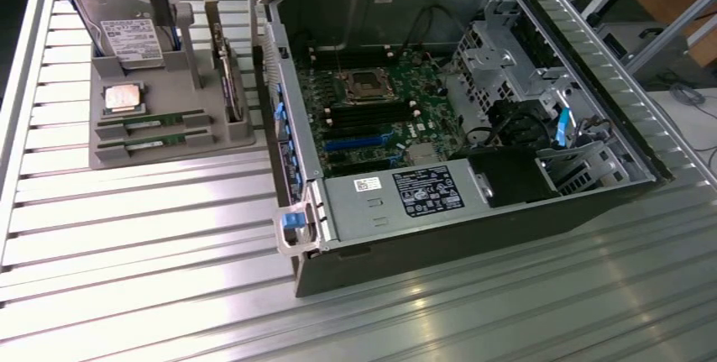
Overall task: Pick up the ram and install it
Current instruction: 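Reach for the ram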
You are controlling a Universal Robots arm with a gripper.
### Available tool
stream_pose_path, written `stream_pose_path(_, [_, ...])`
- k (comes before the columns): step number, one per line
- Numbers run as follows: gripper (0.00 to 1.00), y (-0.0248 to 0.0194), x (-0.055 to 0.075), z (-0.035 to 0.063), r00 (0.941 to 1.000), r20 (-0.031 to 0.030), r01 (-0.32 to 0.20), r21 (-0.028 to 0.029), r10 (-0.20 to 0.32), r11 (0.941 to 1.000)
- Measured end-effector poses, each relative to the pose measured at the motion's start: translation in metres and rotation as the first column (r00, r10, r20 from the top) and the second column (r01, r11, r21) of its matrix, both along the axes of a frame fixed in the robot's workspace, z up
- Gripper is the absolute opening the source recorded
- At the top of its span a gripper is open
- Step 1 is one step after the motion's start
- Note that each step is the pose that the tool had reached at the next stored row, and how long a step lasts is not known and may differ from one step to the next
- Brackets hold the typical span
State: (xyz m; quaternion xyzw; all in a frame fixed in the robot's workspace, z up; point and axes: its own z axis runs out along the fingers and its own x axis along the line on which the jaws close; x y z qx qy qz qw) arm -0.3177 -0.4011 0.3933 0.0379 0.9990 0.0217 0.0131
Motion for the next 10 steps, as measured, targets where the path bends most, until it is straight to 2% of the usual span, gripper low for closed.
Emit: stream_pose_path(10, [0.11,0.0,-0.013,-0.0001,1.0,0.0001,0.0,0.0001,0.0,1.0])
